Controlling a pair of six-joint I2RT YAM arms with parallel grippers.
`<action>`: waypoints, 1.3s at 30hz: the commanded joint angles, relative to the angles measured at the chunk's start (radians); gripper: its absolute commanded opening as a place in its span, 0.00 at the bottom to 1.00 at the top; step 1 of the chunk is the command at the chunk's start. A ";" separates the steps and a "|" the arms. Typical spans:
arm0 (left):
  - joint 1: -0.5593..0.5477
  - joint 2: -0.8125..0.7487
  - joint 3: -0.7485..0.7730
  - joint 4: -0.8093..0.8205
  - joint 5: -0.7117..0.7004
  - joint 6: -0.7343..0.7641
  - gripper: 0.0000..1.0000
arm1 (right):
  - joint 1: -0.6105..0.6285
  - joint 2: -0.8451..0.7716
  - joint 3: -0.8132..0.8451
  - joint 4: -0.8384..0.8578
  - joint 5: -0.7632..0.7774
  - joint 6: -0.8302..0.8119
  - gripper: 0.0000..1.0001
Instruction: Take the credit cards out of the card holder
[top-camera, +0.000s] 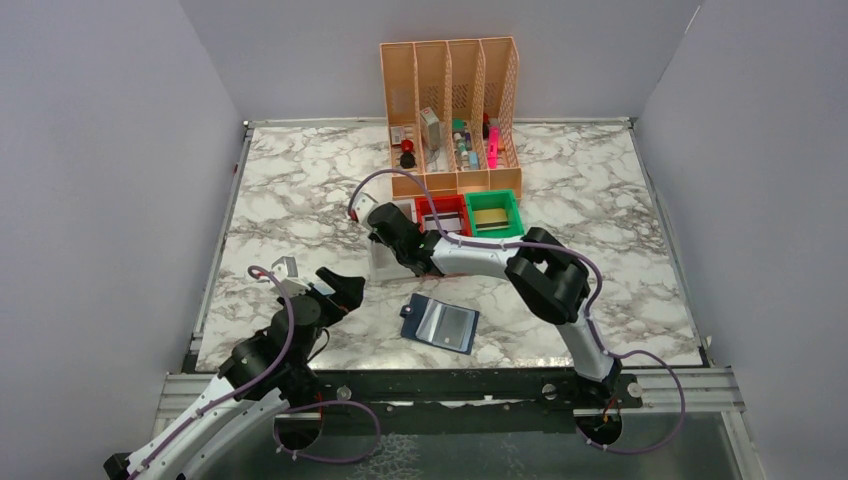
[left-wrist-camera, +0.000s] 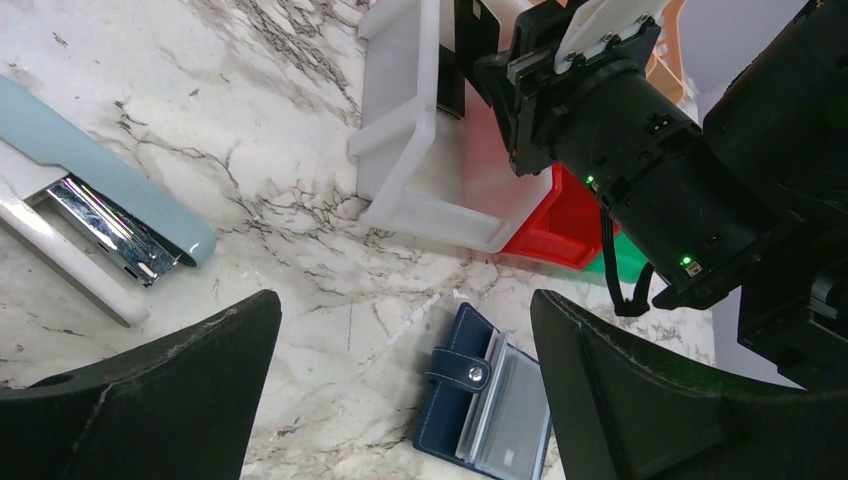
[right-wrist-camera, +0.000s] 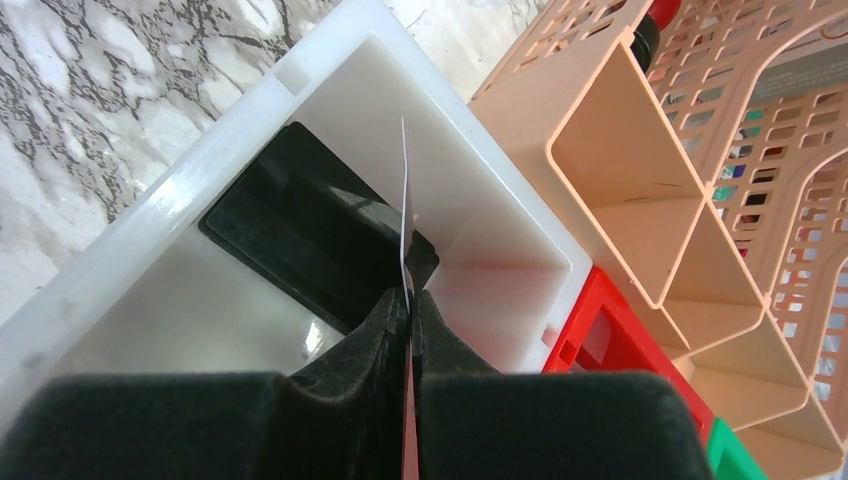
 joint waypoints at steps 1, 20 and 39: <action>0.001 -0.012 -0.013 -0.013 -0.011 -0.005 0.99 | -0.001 0.032 0.019 0.020 0.030 -0.044 0.13; 0.000 -0.013 -0.013 -0.011 -0.005 -0.005 0.99 | -0.001 0.033 0.014 0.016 -0.019 -0.025 0.42; 0.000 -0.012 -0.011 -0.008 0.006 0.003 0.99 | -0.002 0.051 0.047 -0.023 -0.046 0.029 0.52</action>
